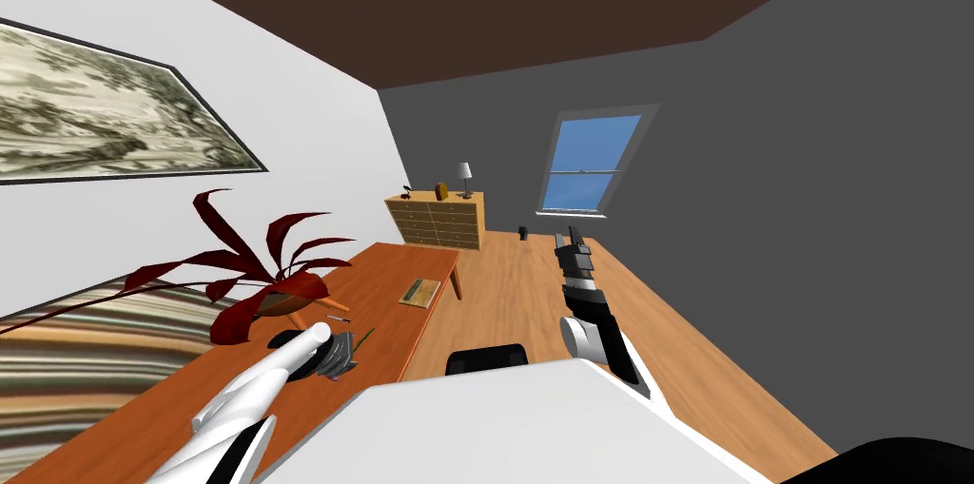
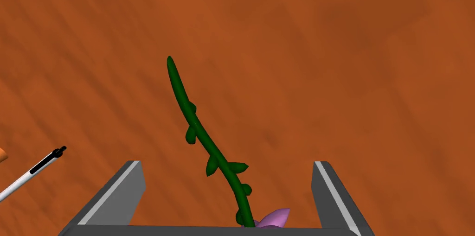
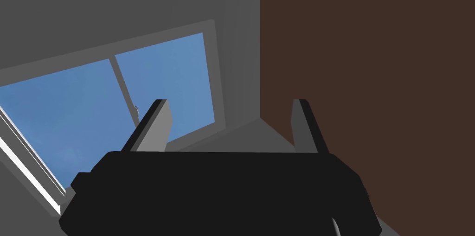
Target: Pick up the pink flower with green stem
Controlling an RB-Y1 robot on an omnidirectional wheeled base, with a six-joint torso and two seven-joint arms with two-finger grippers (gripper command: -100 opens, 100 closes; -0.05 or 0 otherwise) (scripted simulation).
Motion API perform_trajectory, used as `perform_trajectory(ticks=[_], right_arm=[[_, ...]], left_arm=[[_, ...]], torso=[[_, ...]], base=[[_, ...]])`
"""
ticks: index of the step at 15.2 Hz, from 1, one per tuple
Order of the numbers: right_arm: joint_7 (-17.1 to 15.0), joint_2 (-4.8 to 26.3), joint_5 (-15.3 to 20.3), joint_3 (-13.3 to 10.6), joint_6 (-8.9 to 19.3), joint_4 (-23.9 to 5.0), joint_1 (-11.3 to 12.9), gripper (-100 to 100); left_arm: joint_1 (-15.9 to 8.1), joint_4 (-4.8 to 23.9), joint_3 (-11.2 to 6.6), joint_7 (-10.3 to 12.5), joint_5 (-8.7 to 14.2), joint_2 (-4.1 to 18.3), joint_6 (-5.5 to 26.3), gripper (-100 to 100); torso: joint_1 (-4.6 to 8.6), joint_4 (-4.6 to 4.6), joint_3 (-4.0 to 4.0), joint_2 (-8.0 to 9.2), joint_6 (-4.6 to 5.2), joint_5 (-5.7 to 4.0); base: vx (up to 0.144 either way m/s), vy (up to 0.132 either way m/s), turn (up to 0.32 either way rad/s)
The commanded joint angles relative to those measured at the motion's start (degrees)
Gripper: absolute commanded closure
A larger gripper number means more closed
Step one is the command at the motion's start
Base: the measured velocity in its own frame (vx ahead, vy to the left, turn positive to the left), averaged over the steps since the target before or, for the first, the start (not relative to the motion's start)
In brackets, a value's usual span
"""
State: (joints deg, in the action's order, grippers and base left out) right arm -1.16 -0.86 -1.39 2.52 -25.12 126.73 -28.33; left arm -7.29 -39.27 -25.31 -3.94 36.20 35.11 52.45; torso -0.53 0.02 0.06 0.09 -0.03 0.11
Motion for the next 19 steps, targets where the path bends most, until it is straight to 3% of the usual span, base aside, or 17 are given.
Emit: perform_trajectory(ticks=[1, 4, 5, 9, 10, 11, 15, 18, 19], right_arm=[[0.0, 0.0, 0.0, 0.0, 0.0, 0.0, 0.0, 0], [0.0, 0.0, 0.0, 0.0, 0.0, 0.0, 0.0, 0], [0.0, 0.0, 0.0, 0.0, 0.0, 0.0, 0.0, 0], [0.0, 0.0, 0.0, 0.0, 0.0, 0.0, 0.0, 0], [0.0, 0.0, 0.0, 0.0, 0.0, 0.0, 0.0, 0], [0.0, 0.0, 0.0, 0.0, 0.0, 0.0, 0.0, 0], [0.0, 0.0, 0.0, 0.0, 0.0, 0.0, 0.0, 0], [0.0, 0.0, 0.0, 0.0, 0.0, 0.0, 0.0, 0], [0.0, 0.0, 0.0, 0.0, 0.0, 0.0, 0.0, 0]], left_arm=[[-0.5, 1.9, -0.65, 0.0, 0.6, 0.5, 1.4, -100], [-0.8, 3.1, -1.15, 0.1, 1.0, 0.9, 2.5, -100], [-0.4, 1.9, -0.89, 0.3, 0.7, 0.6, 2.2, -100], [-0.7, 3.9, -0.06, 0.7, -0.6, -1.9, -1.6, -100], [-0.6, 3.7, -0.33, 0.4, -0.1, -1.2, -0.6, -100], [-0.6, 3.8, -0.29, 0.4, -0.2, -1.3, -0.9, 100], [-0.7, 3.8, -0.31, 0.5, -0.2, -1.3, -0.8, 100], [-0.5, 2.2, -0.94, 0.2, 0.8, 0.7, 2.3, 100], [-0.5, 2.6, -0.77, 0.4, 0.5, 0.2, 1.3, 100]], torso=[[0.0, 0.0, 0.0, 0.0, 0.0, 0.0], [0.17, -0.01, -0.02, -0.04, 0.0, -0.03], [0.21, -0.01, -0.03, -0.06, 0.0, -0.04], [0.25, -0.04, -0.1, -0.17, -0.01, -0.04], [0.23, -0.04, -0.11, -0.19, -0.01, -0.04], [0.28, -0.04, -0.1, -0.18, -0.01, -0.05], [0.34, -0.06, -0.1, -0.14, 0.0, -0.01], [0.52, -0.04, -0.06, -0.08, 0.0, -0.07], [0.6, -0.03, -0.03, -0.03, 0.0, -0.09]], base=[[-0.016, 0.096, -0.078], [-0.006, 0.06, -0.056], [-0.002, 0.033, -0.029], [0.022, 0.053, 0.004], [0.017, 0.037, -0.003], [0.006, 0.014, -0.003], [0.001, 0.002, 0.0], [-0.02, -0.058, -0.003], [-0.02, -0.044, 0.007]])
